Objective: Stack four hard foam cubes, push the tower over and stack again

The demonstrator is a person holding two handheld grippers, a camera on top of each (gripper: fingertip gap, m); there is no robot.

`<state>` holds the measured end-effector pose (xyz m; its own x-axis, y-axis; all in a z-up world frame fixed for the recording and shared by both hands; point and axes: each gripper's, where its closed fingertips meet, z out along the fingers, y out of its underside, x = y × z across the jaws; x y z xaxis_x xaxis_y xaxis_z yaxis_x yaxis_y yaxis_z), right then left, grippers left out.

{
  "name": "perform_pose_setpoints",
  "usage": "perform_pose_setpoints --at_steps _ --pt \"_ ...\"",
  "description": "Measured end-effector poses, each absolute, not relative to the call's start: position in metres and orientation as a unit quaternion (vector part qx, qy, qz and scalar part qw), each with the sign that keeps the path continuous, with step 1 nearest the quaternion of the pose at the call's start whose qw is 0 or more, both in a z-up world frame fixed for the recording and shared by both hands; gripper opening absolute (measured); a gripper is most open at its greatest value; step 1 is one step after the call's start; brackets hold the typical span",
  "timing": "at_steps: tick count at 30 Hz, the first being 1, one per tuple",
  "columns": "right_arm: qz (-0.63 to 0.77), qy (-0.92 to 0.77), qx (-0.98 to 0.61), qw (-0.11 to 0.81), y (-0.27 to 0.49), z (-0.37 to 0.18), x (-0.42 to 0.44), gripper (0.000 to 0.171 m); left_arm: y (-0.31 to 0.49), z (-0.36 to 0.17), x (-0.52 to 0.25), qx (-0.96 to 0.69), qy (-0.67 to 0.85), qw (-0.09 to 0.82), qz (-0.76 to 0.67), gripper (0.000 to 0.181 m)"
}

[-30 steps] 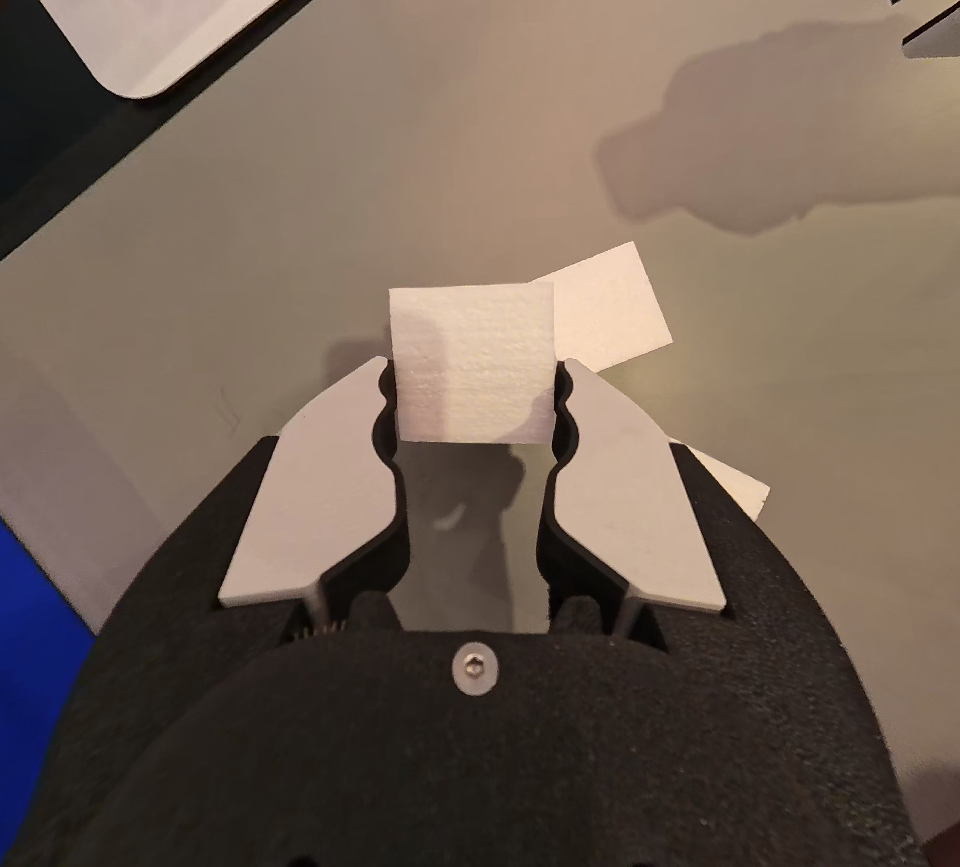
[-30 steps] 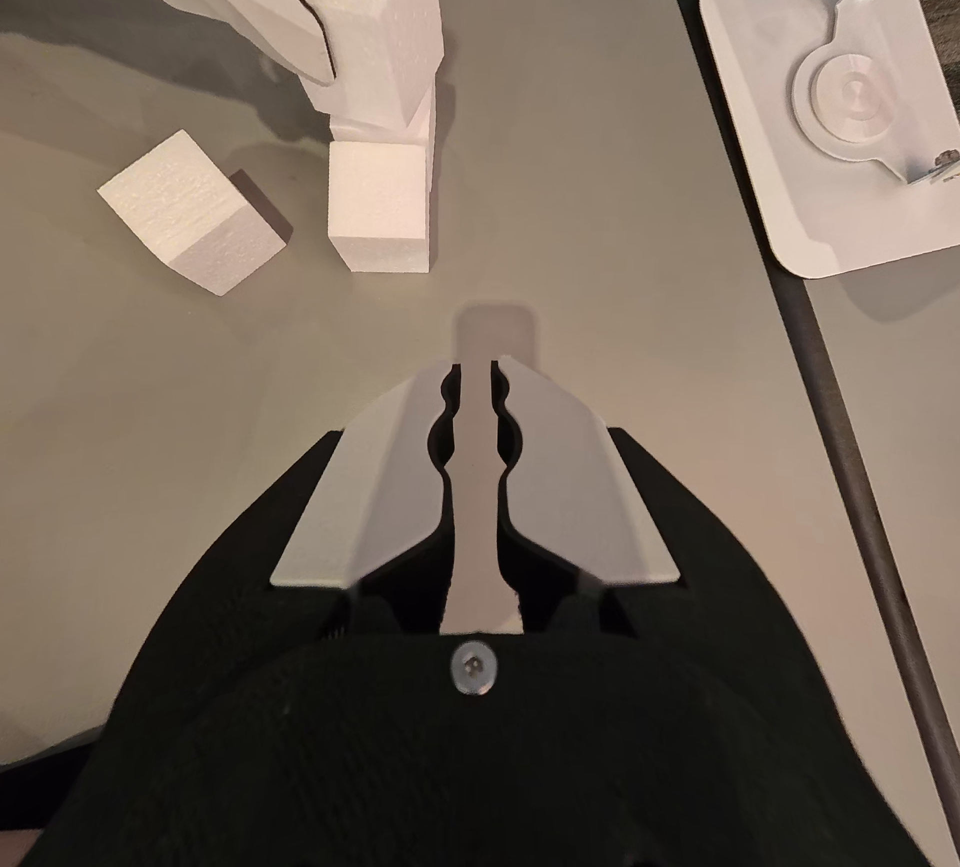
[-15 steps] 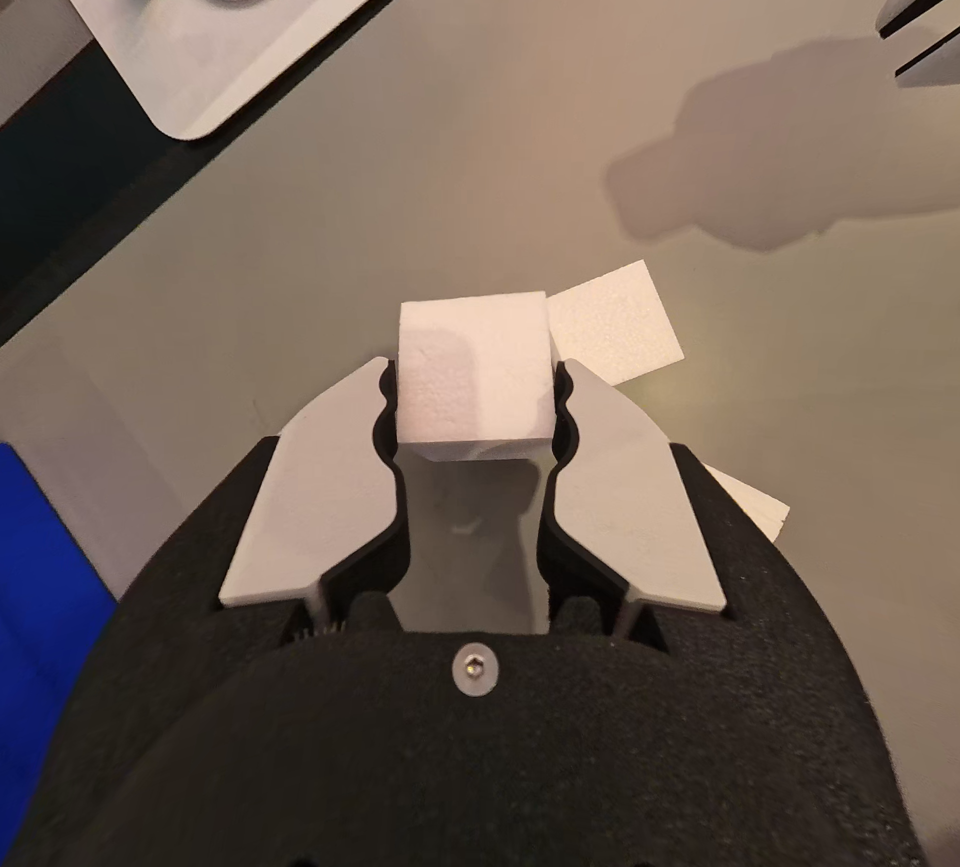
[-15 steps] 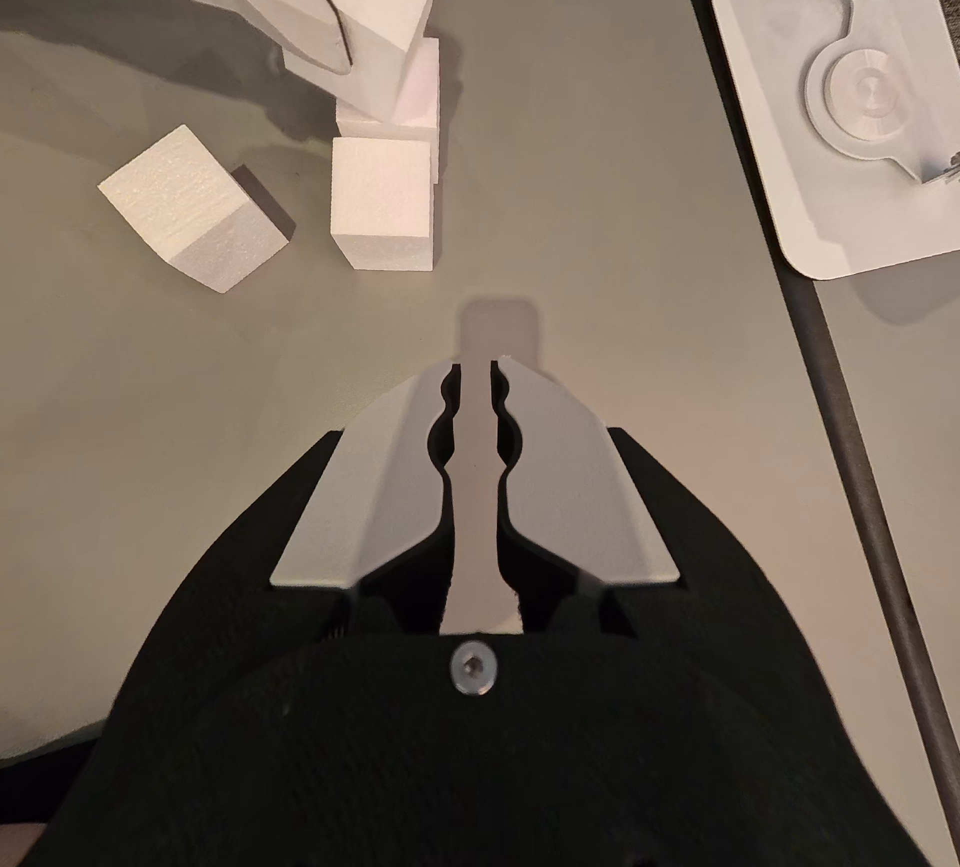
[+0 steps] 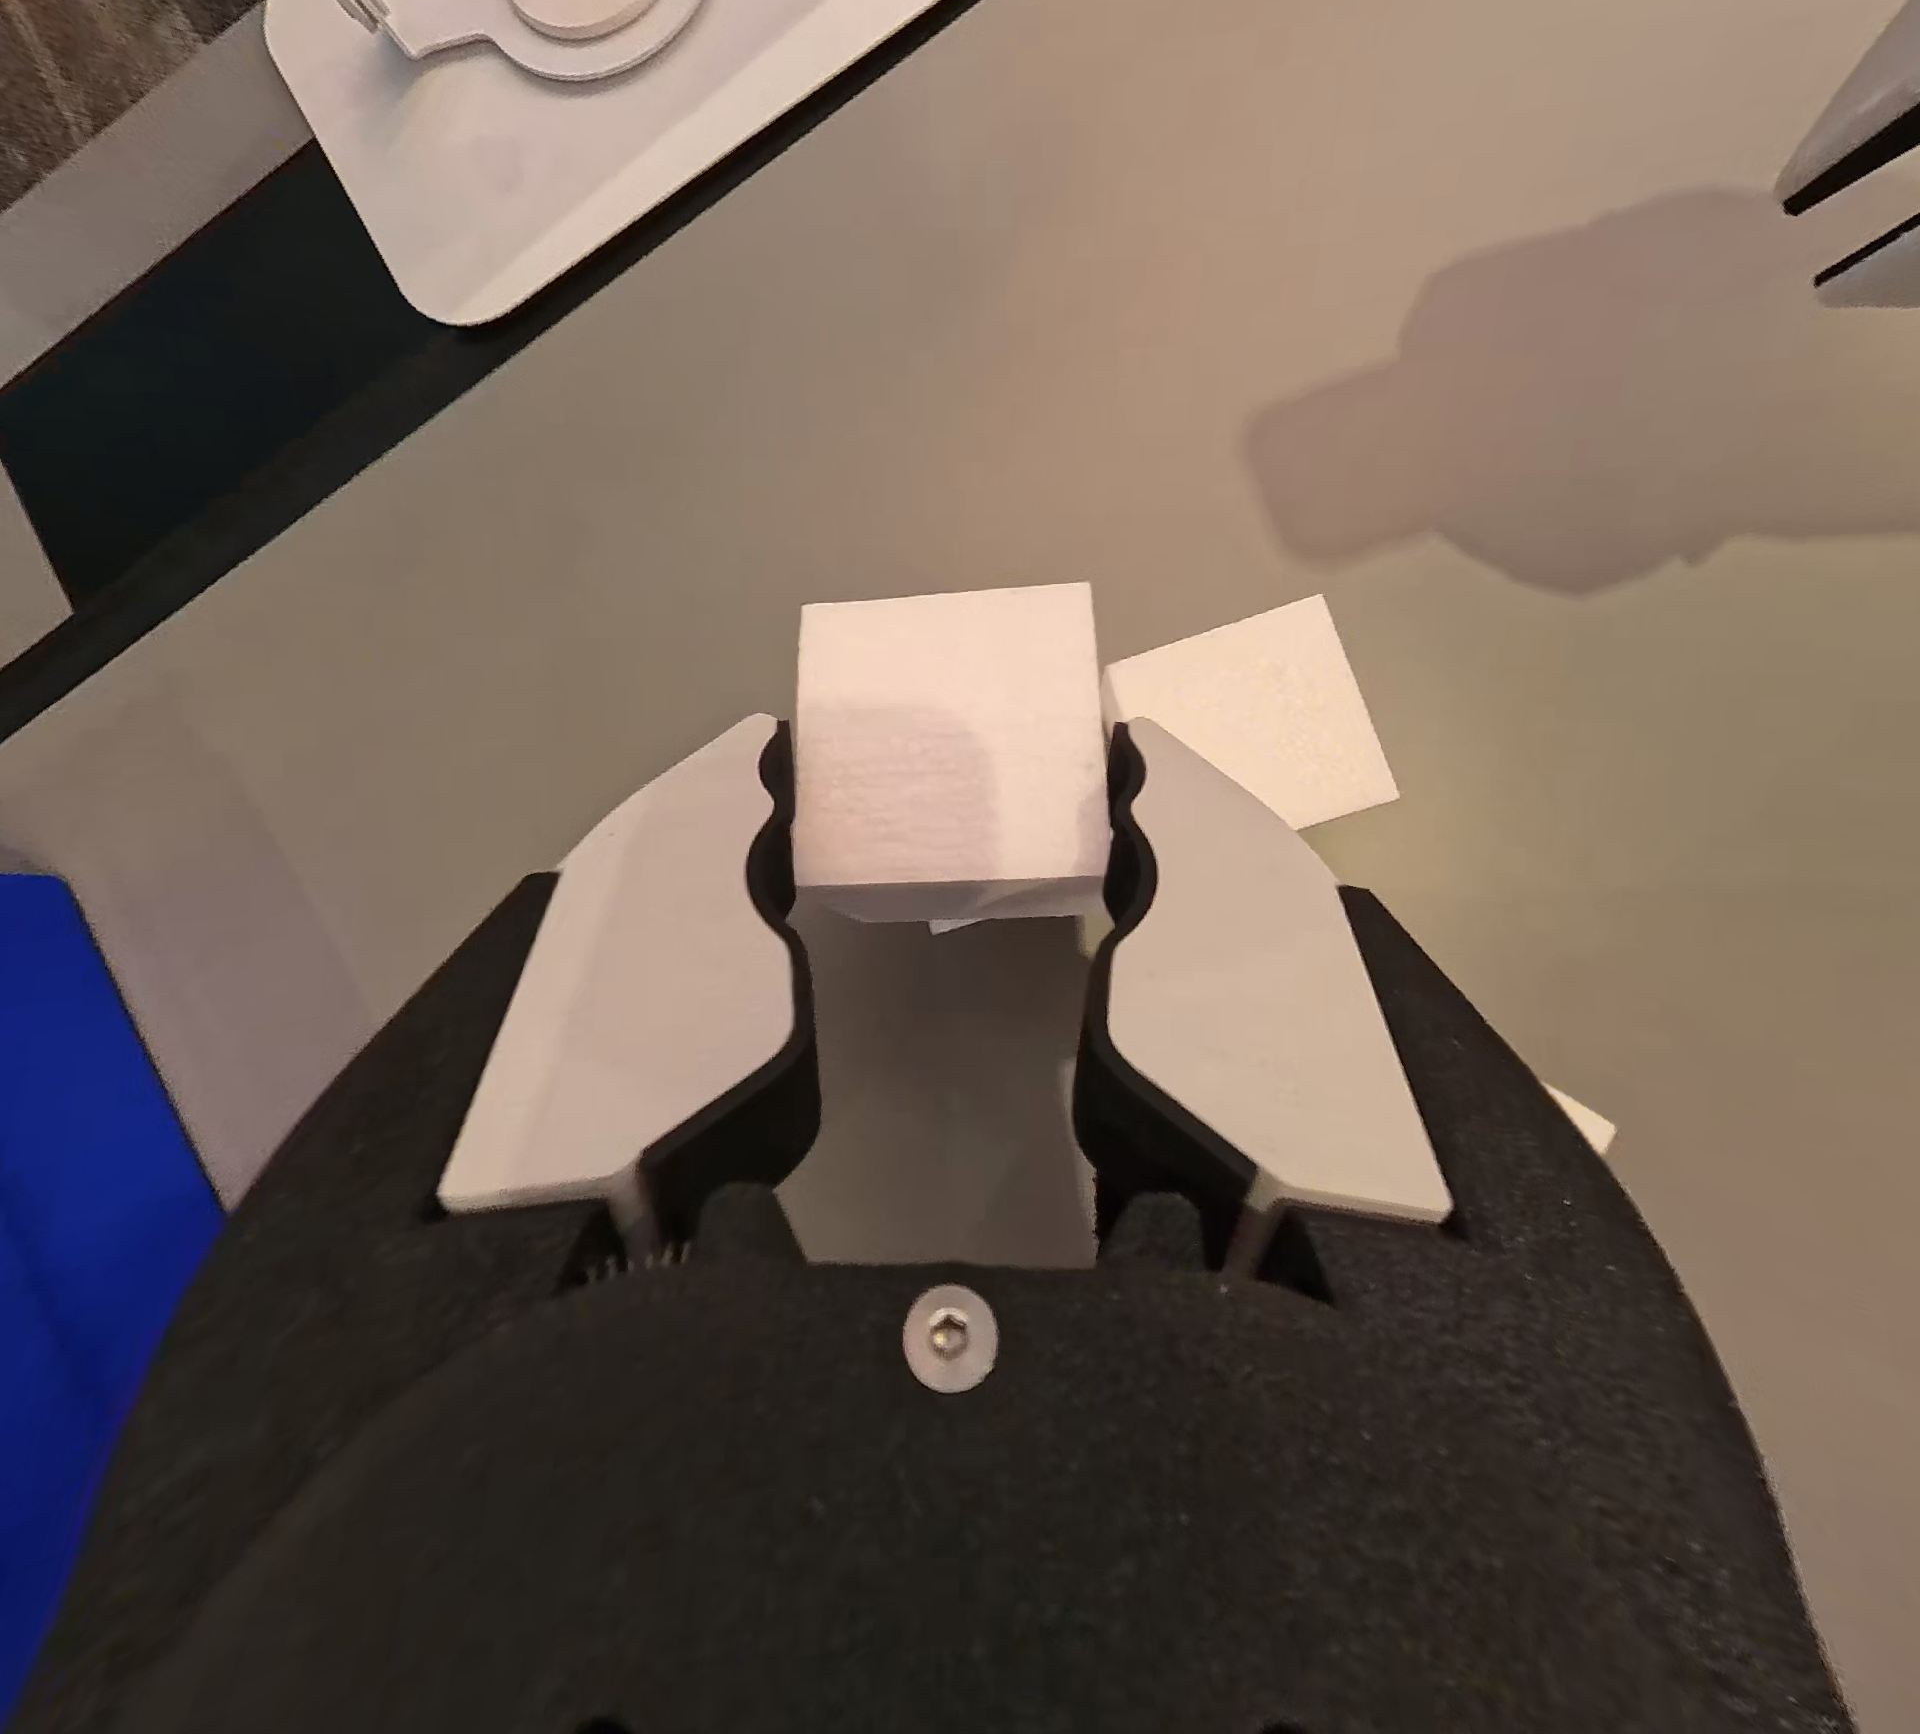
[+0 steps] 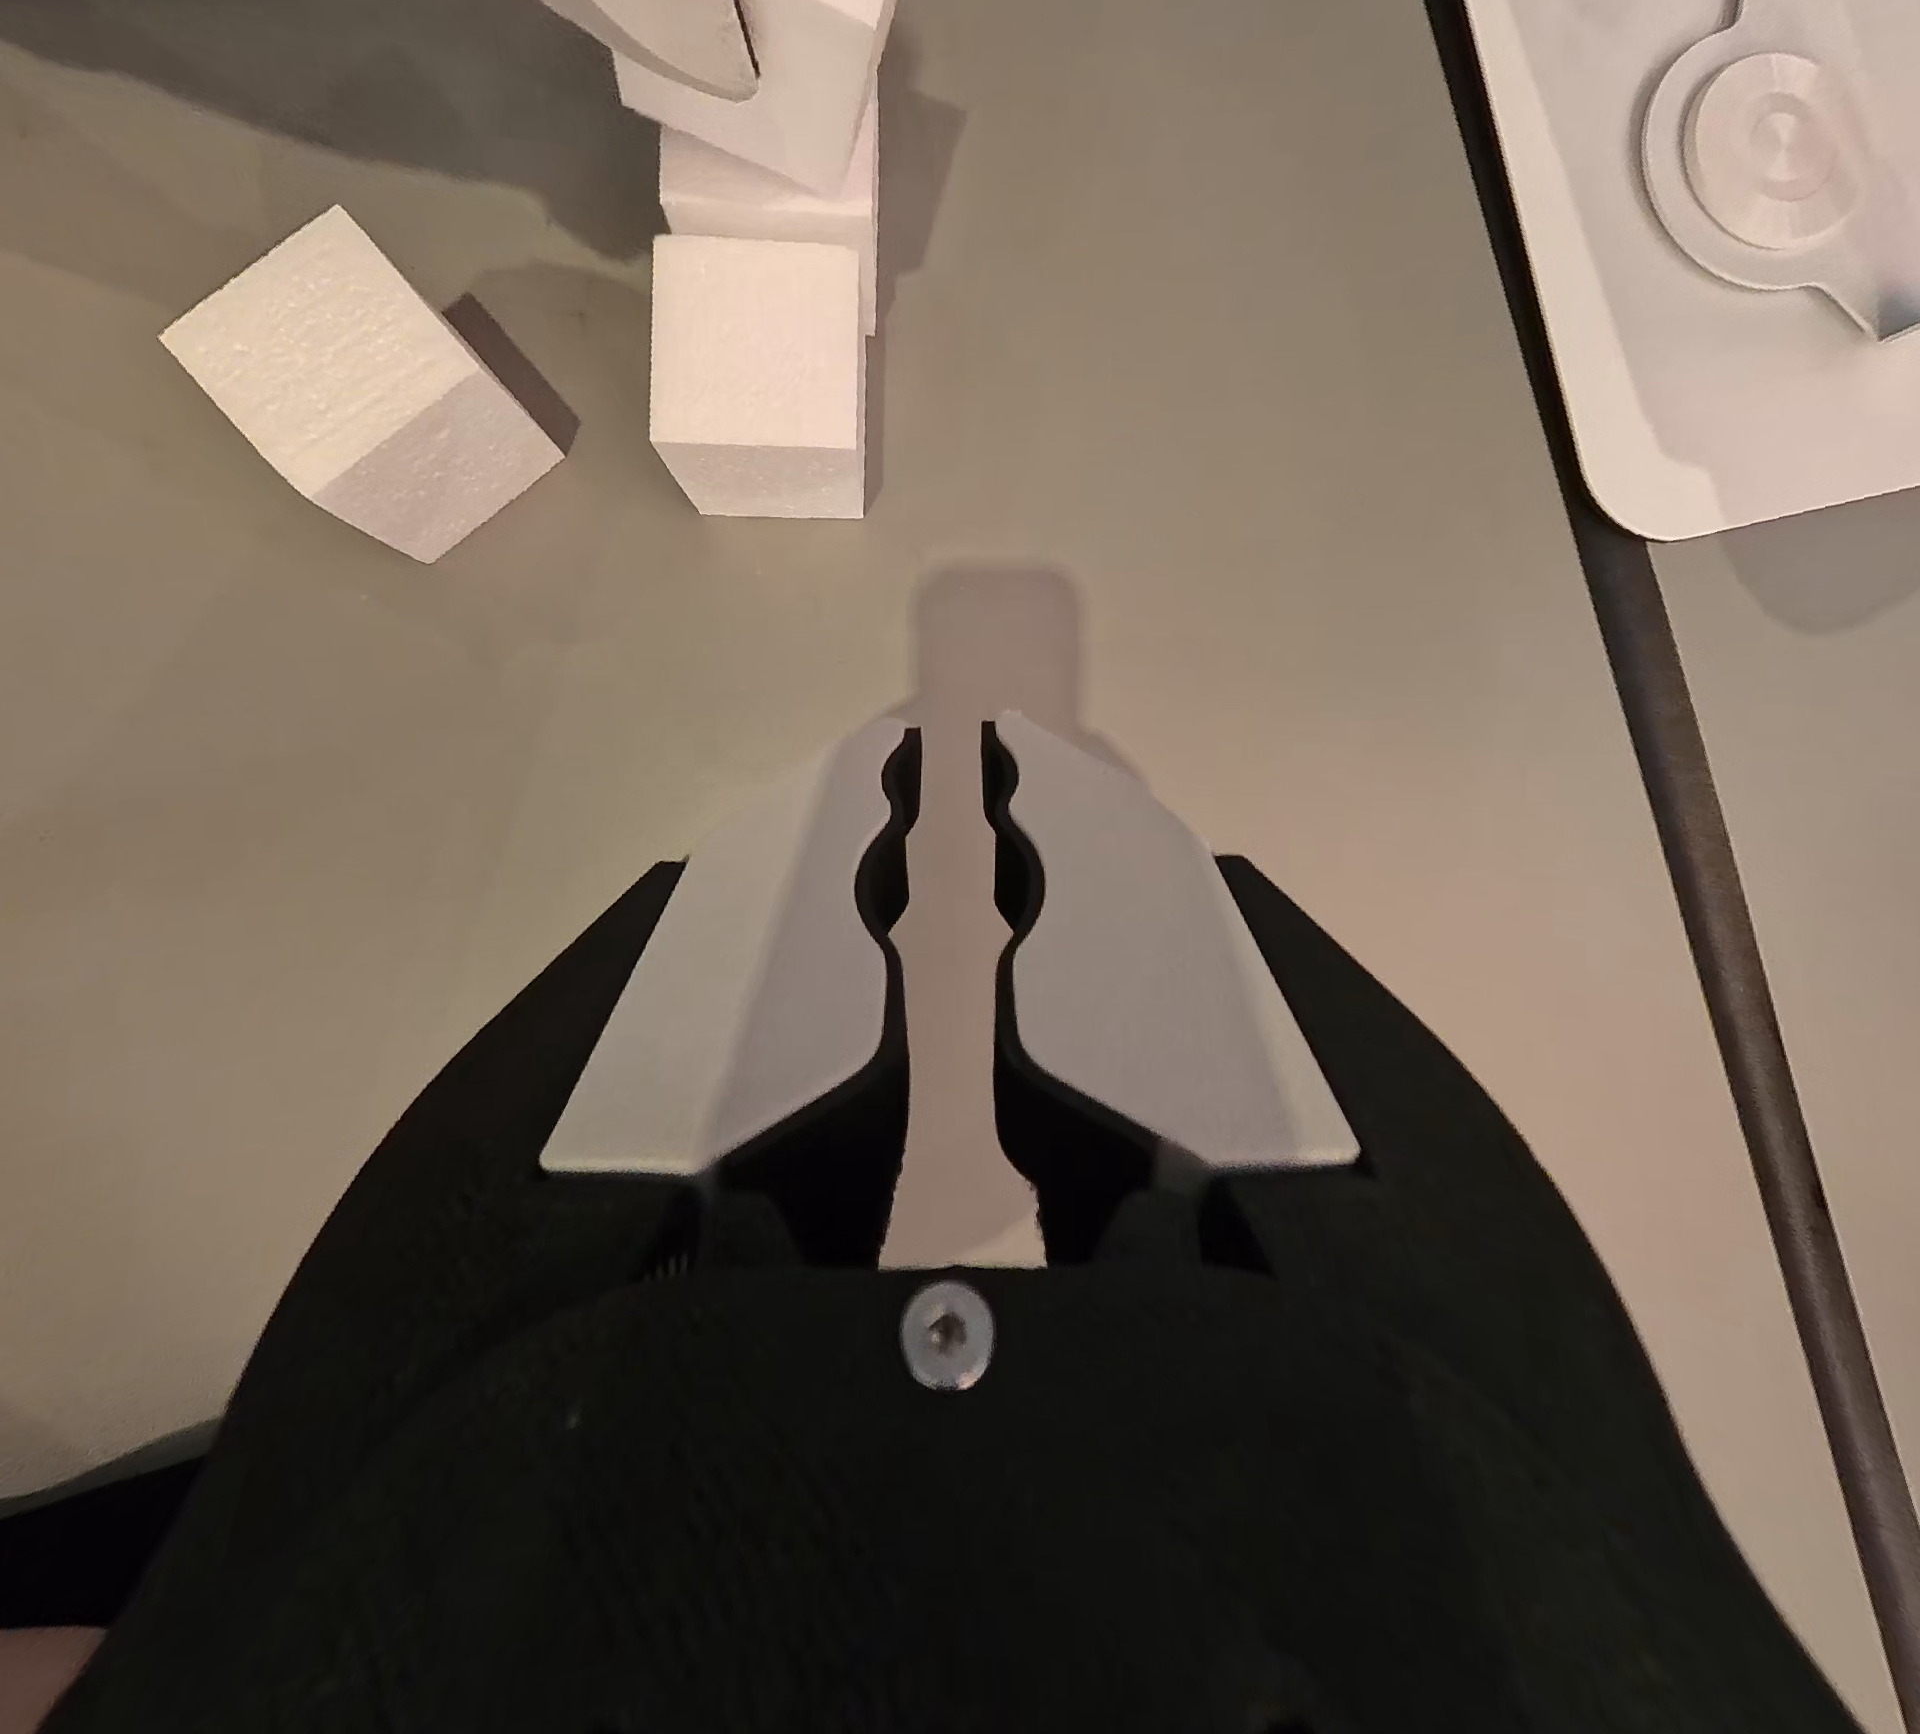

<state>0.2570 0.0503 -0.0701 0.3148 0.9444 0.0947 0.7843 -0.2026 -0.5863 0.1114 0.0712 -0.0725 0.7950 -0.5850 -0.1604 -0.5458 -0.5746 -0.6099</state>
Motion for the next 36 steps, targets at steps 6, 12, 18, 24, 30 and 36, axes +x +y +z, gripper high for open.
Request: perform_pose_setpoints --at_steps 6,12,18,24,30,36 --pt "0.142 -0.568 -0.763 0.274 0.05 -0.071 0.258 0.012 0.07 -0.072 0.114 -0.885 0.318 0.337 -0.036 0.058" --pt "0.14 -0.569 -0.764 0.271 0.05 -0.073 0.259 0.012 0.07 -0.076 0.116 -0.886 0.32 0.335 -0.035 0.058" --pt "0.139 -0.57 -0.765 0.266 0.049 -0.075 0.26 0.012 0.069 -0.075 0.116 -0.885 0.323 0.335 -0.031 0.072" --pt "0.149 -0.578 -0.751 0.284 0.046 -0.071 0.248 0.018 0.063 -0.059 0.111 -0.876 0.344 0.335 -0.041 0.077" --pt "0.23 -0.561 -0.727 0.324 0.036 -0.066 0.193 0.045 0.073 0.006 0.069 -0.854 0.294 0.422 -0.075 0.077" --pt "0.243 -0.542 -0.745 0.303 0.031 -0.089 0.16 0.059 0.067 0.082 0.026 -0.798 0.232 0.538 -0.139 0.093"
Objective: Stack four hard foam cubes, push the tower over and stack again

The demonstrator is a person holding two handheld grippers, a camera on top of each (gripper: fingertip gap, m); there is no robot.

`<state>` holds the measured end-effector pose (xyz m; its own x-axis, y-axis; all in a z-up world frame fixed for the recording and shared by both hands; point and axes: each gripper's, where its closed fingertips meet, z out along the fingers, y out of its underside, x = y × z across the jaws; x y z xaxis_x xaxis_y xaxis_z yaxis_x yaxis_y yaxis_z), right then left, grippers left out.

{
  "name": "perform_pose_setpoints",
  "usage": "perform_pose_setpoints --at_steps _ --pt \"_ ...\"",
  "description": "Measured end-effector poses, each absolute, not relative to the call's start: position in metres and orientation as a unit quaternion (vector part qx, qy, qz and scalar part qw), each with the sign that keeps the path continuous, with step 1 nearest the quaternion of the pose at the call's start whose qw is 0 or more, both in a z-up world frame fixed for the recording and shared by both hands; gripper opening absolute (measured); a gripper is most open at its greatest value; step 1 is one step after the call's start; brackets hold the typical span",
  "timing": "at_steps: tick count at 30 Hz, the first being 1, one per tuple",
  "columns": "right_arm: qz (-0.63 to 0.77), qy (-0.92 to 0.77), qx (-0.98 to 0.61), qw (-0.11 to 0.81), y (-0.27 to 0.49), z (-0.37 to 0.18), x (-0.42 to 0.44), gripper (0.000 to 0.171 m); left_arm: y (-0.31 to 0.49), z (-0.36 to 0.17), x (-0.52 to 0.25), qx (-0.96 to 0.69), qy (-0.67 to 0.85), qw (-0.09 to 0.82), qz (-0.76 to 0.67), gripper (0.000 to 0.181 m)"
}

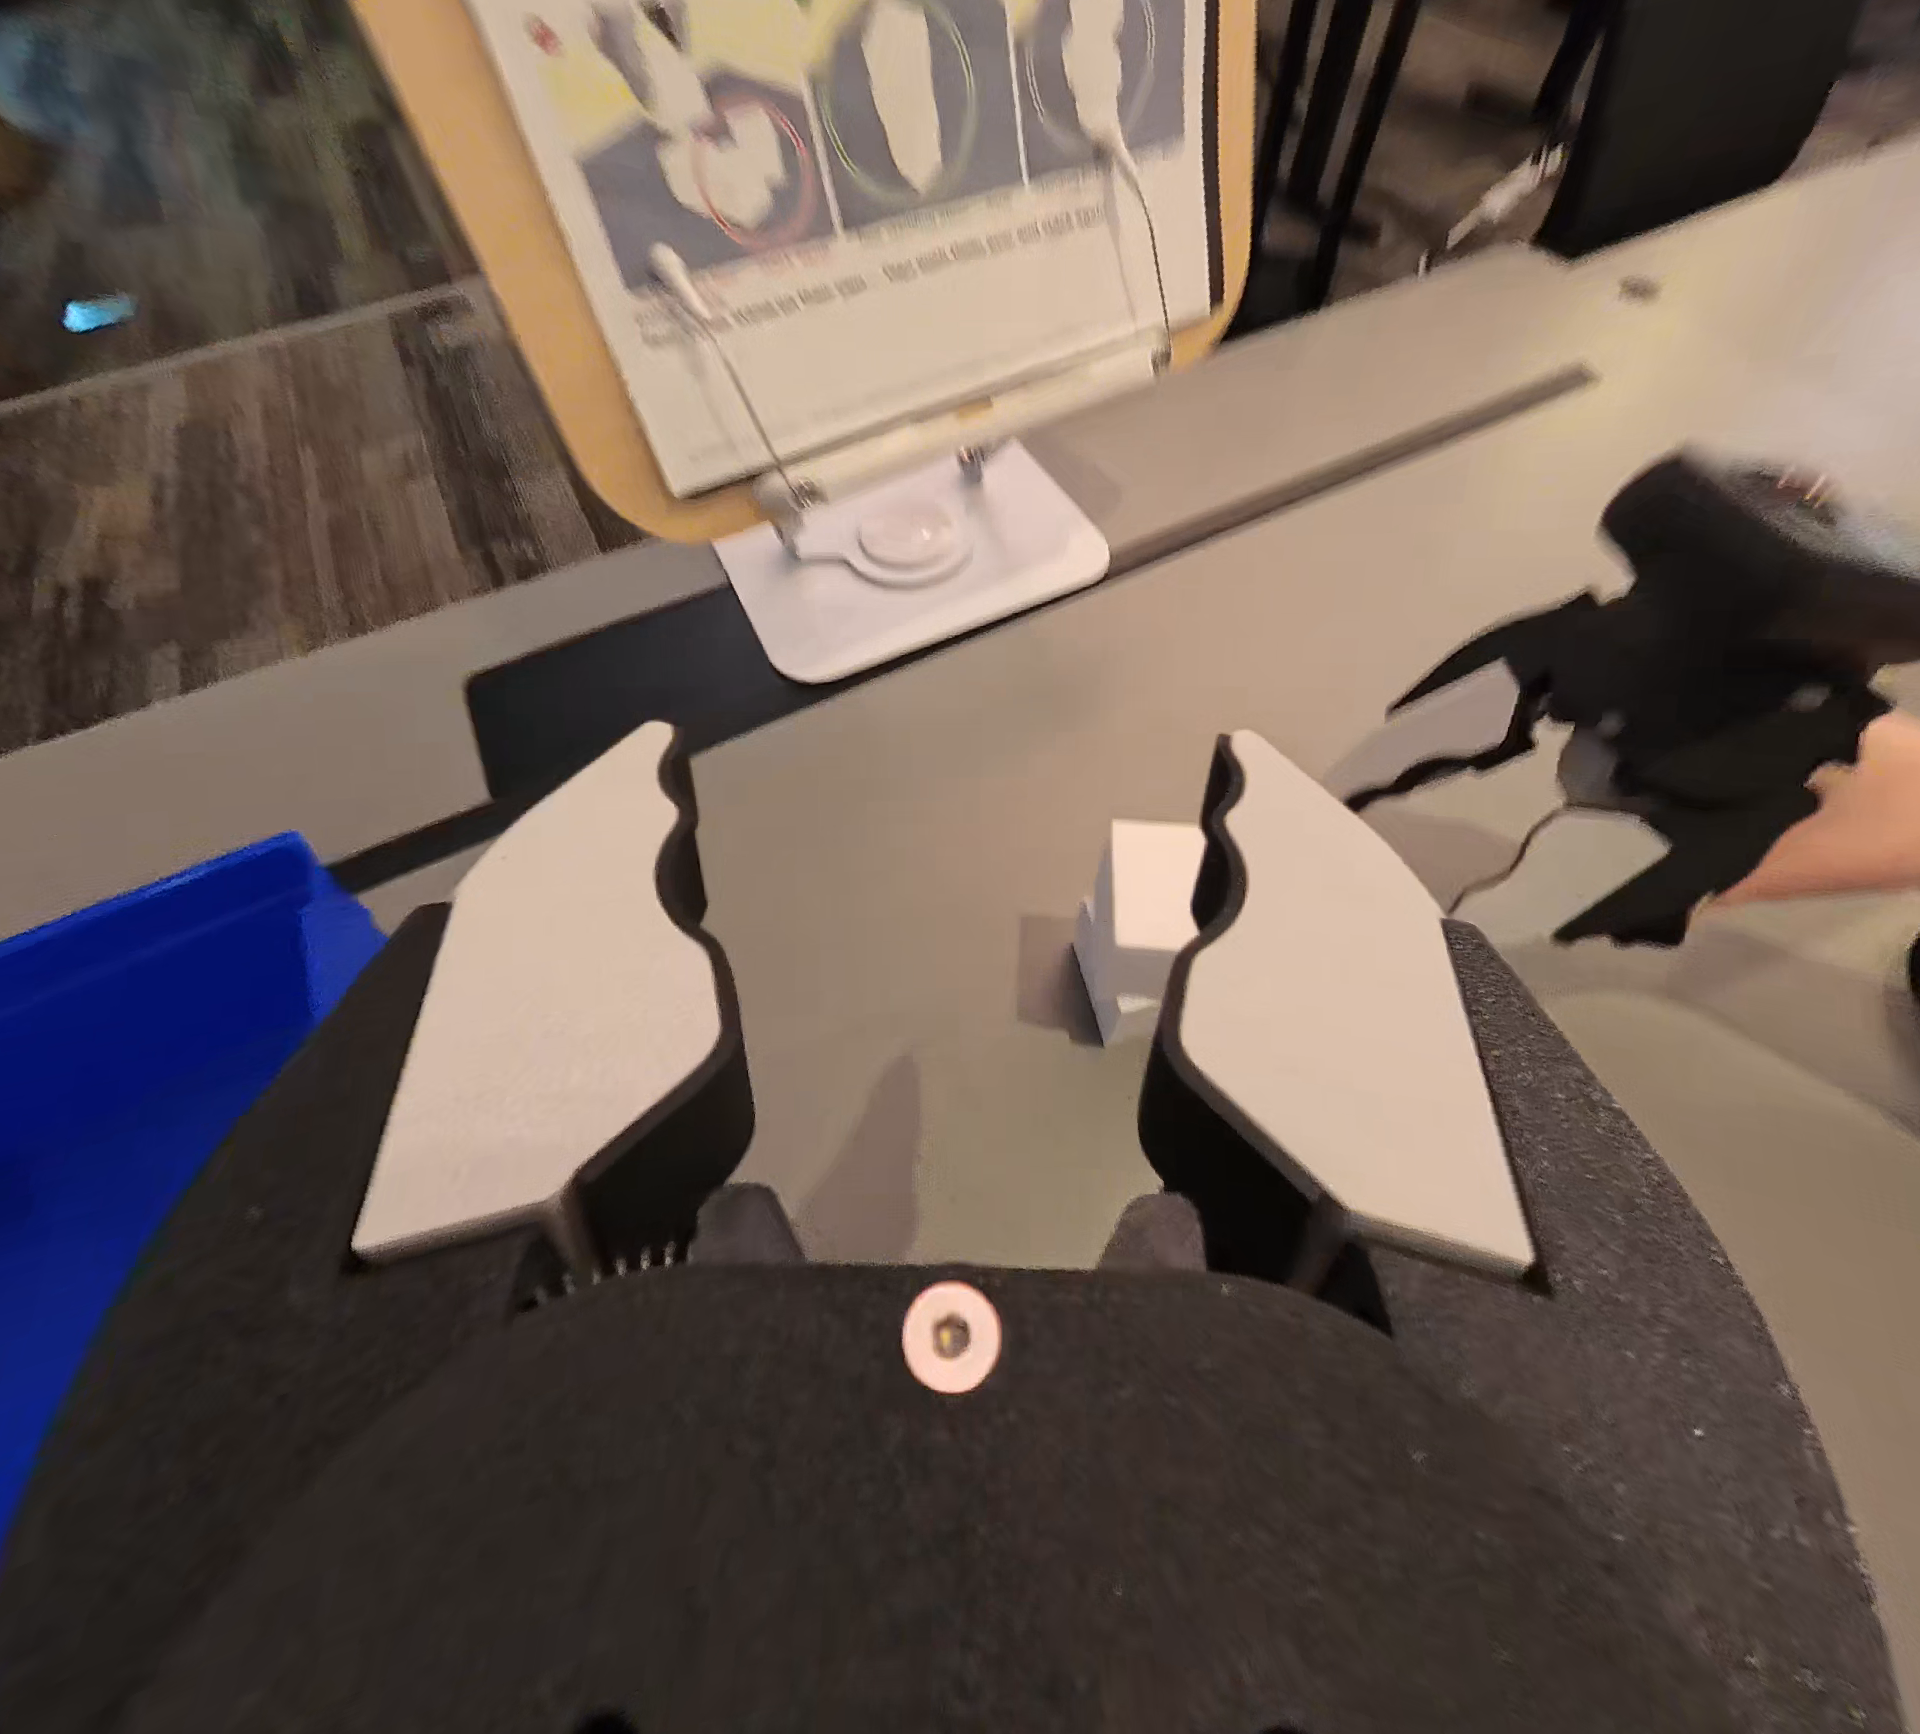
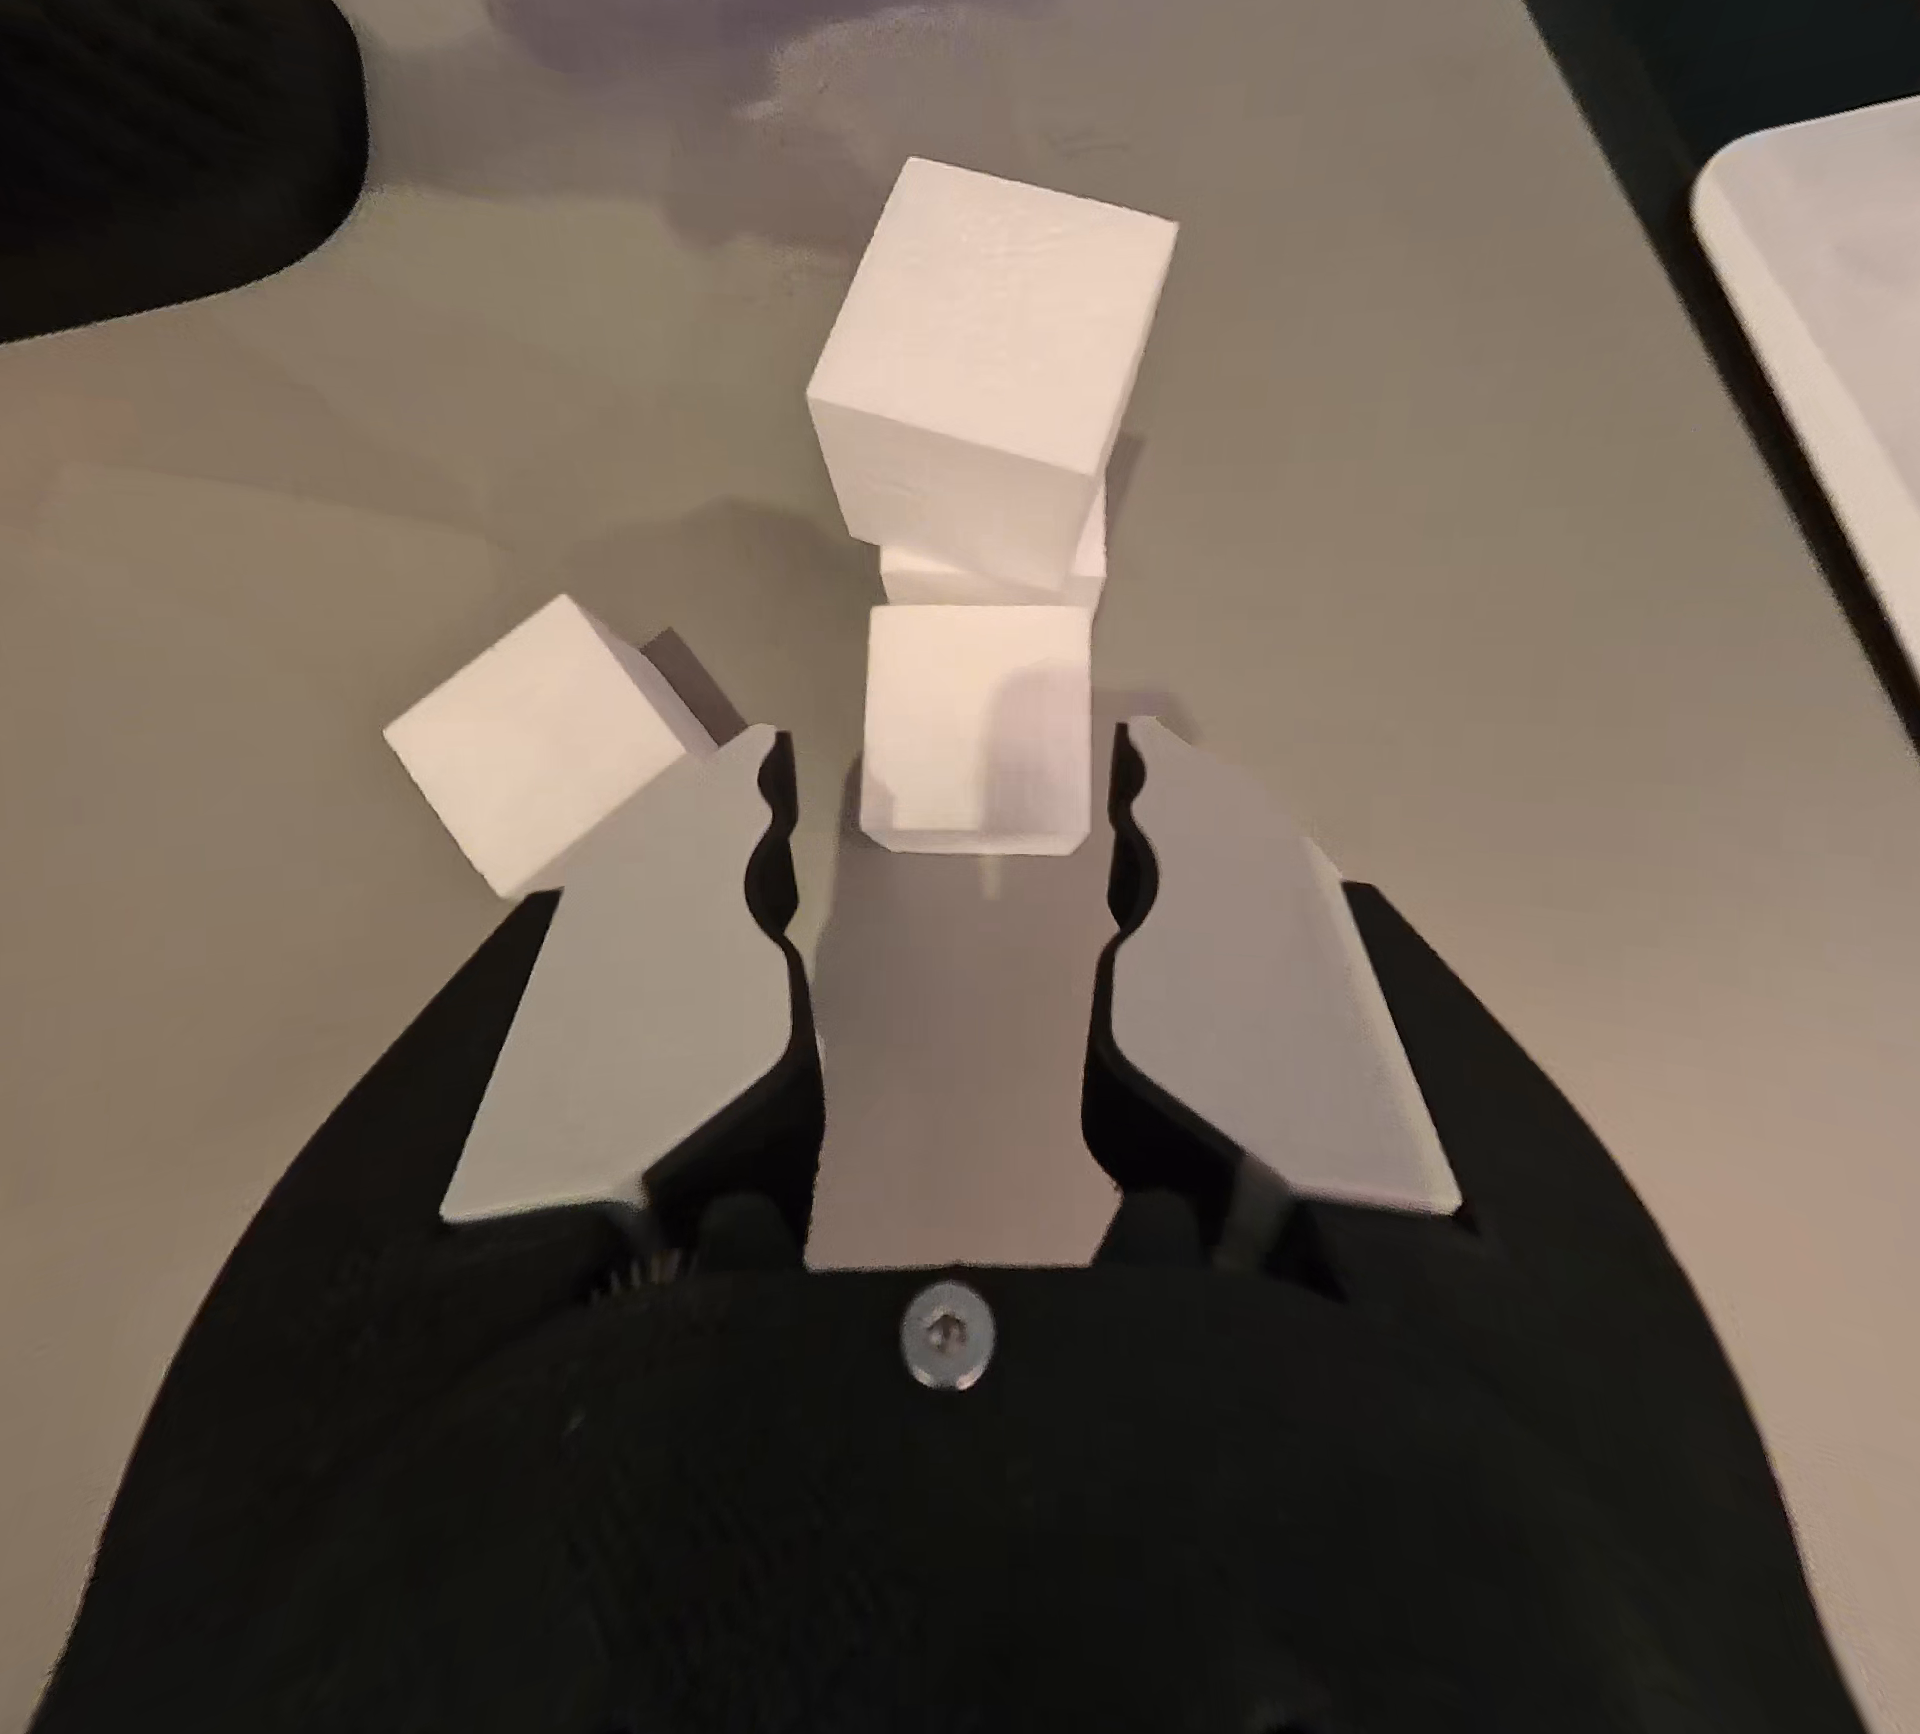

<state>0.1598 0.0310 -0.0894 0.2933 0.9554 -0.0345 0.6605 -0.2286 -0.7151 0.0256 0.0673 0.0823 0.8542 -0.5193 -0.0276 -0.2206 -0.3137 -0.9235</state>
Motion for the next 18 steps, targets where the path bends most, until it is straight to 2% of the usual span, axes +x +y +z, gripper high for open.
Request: perform_pose_setpoints --at_steps 2,9,12,14,18 --pt "0.229 -0.541 -0.751 0.302 0.033 -0.096 0.157 0.062 0.063 0.105 0.008 -0.779 0.204 0.573 -0.149 0.097" --pt "0.208 -0.539 -0.767 0.279 0.034 -0.114 0.158 0.065 0.038 0.156 -0.017 -0.702 0.166 0.653 -0.229 0.092" --pt "0.202 -0.542 -0.77 0.271 0.034 -0.121 0.159 0.062 0.038 0.159 -0.027 -0.701 0.16 0.658 -0.223 0.091" --pt "0.201 -0.548 -0.768 0.262 0.032 -0.124 0.159 0.054 0.038 0.16 -0.032 -0.7 0.158 0.658 -0.228 0.088" --pt "0.192 -0.556 -0.772 0.24 0.03 -0.125 0.169 0.054 0.036 0.163 -0.035 -0.695 0.154 0.658 -0.246 0.083"
